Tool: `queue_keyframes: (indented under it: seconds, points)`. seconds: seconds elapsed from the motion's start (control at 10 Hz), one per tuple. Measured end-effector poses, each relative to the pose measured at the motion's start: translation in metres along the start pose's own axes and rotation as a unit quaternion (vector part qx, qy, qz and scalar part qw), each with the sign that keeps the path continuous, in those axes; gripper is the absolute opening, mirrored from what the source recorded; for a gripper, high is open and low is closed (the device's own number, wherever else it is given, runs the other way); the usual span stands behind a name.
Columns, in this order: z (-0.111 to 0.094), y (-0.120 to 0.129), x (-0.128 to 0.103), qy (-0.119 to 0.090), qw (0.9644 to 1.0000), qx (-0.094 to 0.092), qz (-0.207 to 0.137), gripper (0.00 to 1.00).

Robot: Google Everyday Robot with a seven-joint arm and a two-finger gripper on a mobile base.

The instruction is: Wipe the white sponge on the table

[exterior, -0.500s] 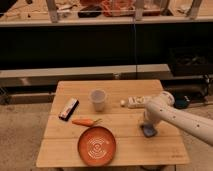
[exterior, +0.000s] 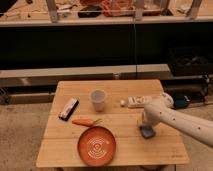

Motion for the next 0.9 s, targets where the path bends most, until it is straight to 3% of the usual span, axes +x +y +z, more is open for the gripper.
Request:
queue_keyframes:
  seconds: [0.4,0.6,0.9]
  points:
    - [-0.013,-0.032,-0.017,0.013,0.9992,-0.012,-0.035,0.32]
    - [-0.007,-0.044,-0.027,0.005,0.9986,-0.019,-0.049,0.28]
    - [0.003,-0.04,-0.048,-0.015,0.9988,-0.01,-0.045,0.28]
